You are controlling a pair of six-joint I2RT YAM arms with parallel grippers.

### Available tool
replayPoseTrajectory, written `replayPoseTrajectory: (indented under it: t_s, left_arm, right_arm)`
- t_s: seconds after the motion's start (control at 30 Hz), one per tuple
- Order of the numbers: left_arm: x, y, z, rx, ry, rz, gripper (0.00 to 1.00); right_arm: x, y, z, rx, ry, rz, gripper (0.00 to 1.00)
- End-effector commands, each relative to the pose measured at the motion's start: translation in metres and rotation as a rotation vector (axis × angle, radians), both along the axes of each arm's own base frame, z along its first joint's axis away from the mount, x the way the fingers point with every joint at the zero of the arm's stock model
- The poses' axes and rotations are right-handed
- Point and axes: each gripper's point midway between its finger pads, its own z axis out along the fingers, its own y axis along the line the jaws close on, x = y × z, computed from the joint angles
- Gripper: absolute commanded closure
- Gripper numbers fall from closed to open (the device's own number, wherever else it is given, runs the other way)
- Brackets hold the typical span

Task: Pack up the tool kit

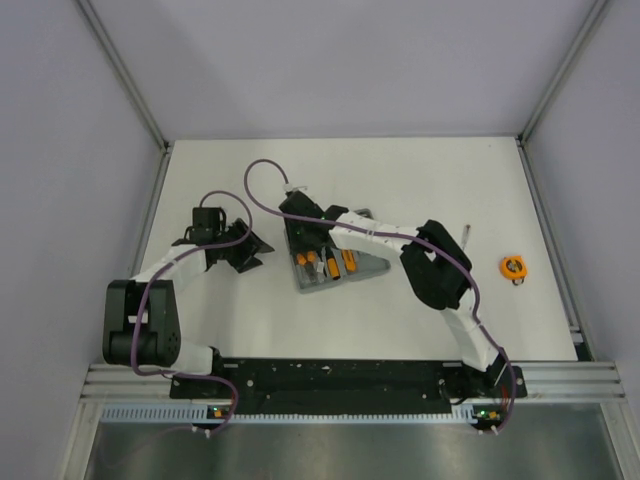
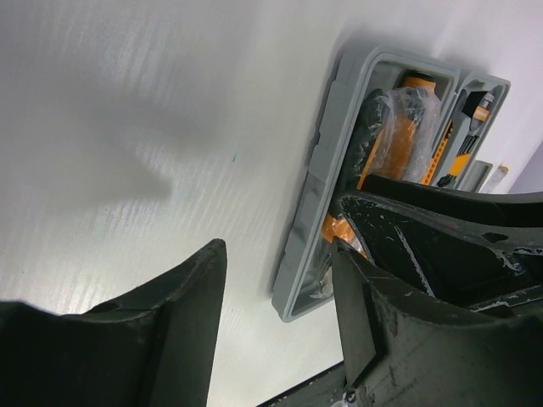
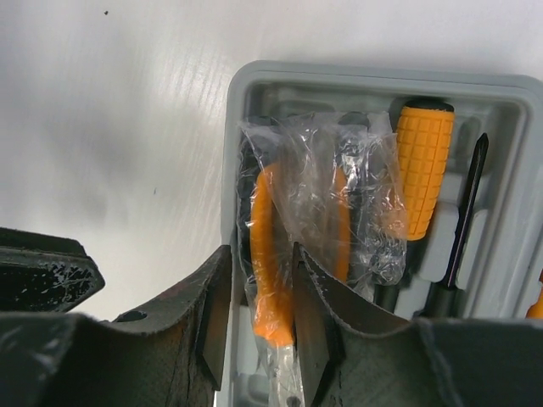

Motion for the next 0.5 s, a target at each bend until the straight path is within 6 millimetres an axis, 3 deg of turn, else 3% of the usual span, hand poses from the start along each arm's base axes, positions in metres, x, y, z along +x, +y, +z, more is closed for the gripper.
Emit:
replayPoseTrajectory:
  t_s: [0.0,0.2,0.47]
  left_arm:
    - [0.008,-0.007,0.007,-0.051,-0.055,-0.036,0.43]
    - [0.011,-0.018,0.008,-0.114,-0.079,-0.071,0.41]
    - [0.028,-0.036,0.011,-0.133,-0.141,-0.128,0.39]
  right_arm:
    - [0.011,0.015,0.081,0.133,-0.123,-0.005,0.67]
    - [0.019,-0.013,0.11,0.071,-0.26,-0.01,0.68]
    - [0.025,-0.034,0.077,-0.047,-0.269,0.034,0.76]
